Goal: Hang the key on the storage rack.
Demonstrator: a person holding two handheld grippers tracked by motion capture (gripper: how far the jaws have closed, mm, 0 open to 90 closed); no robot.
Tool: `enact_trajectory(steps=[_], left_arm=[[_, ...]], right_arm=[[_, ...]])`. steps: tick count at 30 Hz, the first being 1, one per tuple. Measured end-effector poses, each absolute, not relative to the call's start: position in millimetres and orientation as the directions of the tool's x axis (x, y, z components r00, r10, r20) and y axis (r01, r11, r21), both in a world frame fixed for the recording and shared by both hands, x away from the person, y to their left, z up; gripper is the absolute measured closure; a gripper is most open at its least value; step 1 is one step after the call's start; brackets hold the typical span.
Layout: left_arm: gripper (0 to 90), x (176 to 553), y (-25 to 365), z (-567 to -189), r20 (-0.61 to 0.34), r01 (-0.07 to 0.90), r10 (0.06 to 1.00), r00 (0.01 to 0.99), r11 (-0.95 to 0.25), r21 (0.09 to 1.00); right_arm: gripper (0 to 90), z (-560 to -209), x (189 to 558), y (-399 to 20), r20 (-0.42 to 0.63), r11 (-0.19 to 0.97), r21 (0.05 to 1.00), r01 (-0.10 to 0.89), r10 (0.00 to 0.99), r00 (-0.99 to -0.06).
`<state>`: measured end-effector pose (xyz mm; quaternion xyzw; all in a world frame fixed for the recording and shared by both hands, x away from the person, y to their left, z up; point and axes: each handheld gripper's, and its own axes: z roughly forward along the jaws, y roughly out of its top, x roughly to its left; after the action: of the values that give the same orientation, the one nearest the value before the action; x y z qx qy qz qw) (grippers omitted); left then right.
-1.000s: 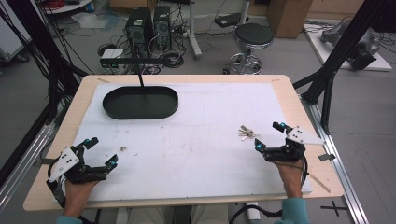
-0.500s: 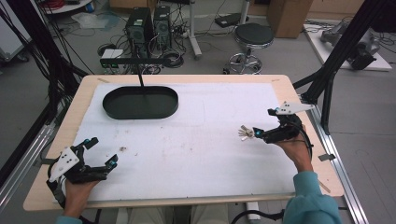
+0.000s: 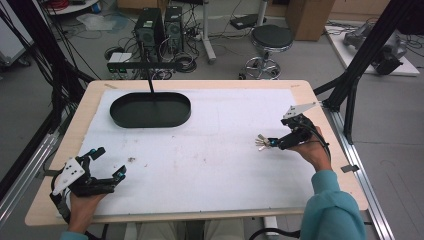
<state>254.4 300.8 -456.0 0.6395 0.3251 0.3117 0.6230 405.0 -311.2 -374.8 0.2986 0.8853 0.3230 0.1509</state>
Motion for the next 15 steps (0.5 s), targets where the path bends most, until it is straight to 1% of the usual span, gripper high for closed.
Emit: enact_trajectory(steps=[2, 5, 10, 11, 12, 13, 15], left_arm=[[1.7, 254, 301, -456, -0.003, 0.027, 0.804, 0.595, -0.016, 1.000], [1.7, 254, 301, -456, -0.007, 0.028, 0.804, 0.595, -0.012, 1.000], [1.7, 254, 301, -456, -0.002, 0.026, 0.804, 0.595, -0.017, 1.000], [1.7, 254, 301, -456, 0.000, 0.025, 0.804, 0.595, -0.018, 1.000], [1.7, 254, 301, -456, 0.000, 0.025, 0.804, 0.595, -0.019, 1.000], [1.7, 254, 301, -456, 0.000, 0.025, 0.804, 0.595, -0.018, 1.000], [1.7, 254, 301, -456, 0.001, 0.024, 0.804, 0.595, -0.019, 1.000]], right_arm=[[4.9, -376, 406, -311, -0.076, 0.621, 0.652, 0.435, 0.624, -0.778], [5.3, -382, 409, -307, -0.084, 0.654, 0.604, 0.456, 0.621, -0.779], [6.7, -387, 412, -305, -0.085, 0.674, 0.568, 0.472, 0.618, -0.781], [7.9, -389, 413, -306, -0.077, 0.675, 0.559, 0.482, 0.620, -0.780], [15.5, -390, 414, -306, -0.060, 0.678, 0.545, 0.492, 0.617, -0.785], [18.2, -390, 414, -306, -0.052, 0.681, 0.541, 0.494, 0.613, -0.788], [18.8, -392, 416, -306, -0.045, 0.684, 0.529, 0.502, 0.613, -0.789]])
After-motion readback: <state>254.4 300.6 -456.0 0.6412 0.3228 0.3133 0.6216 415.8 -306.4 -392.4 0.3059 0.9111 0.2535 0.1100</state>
